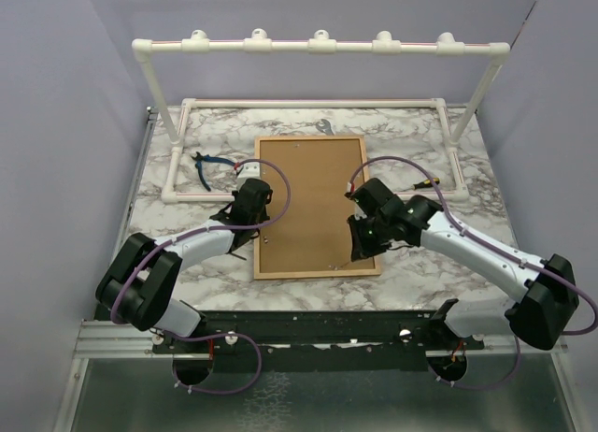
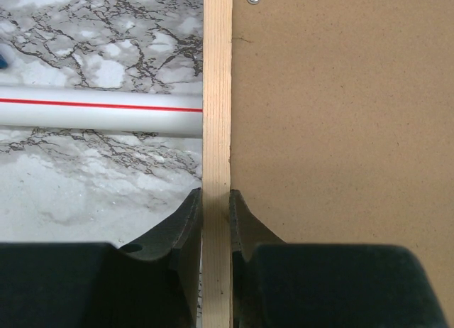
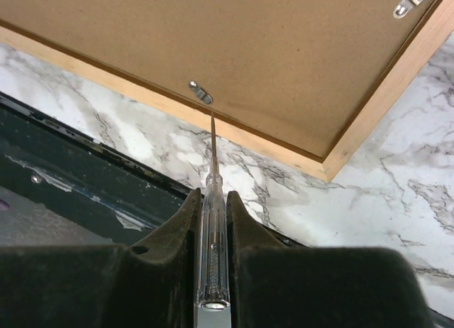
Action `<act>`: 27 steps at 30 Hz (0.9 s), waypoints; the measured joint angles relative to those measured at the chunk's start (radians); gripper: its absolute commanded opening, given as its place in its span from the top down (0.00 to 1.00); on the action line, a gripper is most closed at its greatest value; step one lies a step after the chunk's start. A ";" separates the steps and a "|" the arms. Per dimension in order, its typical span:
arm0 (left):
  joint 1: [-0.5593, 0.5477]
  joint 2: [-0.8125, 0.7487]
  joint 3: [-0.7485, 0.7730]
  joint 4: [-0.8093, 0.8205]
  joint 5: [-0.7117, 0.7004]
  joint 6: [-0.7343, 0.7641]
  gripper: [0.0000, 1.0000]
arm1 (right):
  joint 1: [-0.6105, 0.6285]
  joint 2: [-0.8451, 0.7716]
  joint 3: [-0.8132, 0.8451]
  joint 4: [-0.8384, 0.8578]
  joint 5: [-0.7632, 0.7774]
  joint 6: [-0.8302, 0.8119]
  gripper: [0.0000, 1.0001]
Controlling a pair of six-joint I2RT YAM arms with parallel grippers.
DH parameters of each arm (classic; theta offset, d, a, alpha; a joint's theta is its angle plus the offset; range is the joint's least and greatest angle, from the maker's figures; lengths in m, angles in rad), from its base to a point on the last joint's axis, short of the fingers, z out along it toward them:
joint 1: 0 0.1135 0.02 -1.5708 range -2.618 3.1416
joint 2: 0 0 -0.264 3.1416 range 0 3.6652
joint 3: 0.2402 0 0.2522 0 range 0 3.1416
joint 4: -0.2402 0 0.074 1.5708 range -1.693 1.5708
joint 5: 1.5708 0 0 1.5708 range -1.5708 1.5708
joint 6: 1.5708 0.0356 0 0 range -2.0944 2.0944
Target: Take the photo out of the frame
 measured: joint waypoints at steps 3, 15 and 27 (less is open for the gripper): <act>0.000 0.000 0.000 0.000 -0.003 -0.002 1.00 | 0.000 -0.008 0.013 0.017 0.026 0.009 0.99; 0.000 0.000 0.000 -0.012 -0.010 -0.047 1.00 | -0.001 -0.248 -0.047 0.207 0.453 0.152 0.99; 0.002 -0.018 -0.011 -0.055 -0.023 -0.077 0.98 | -0.059 -0.217 -0.055 0.119 0.856 0.317 0.99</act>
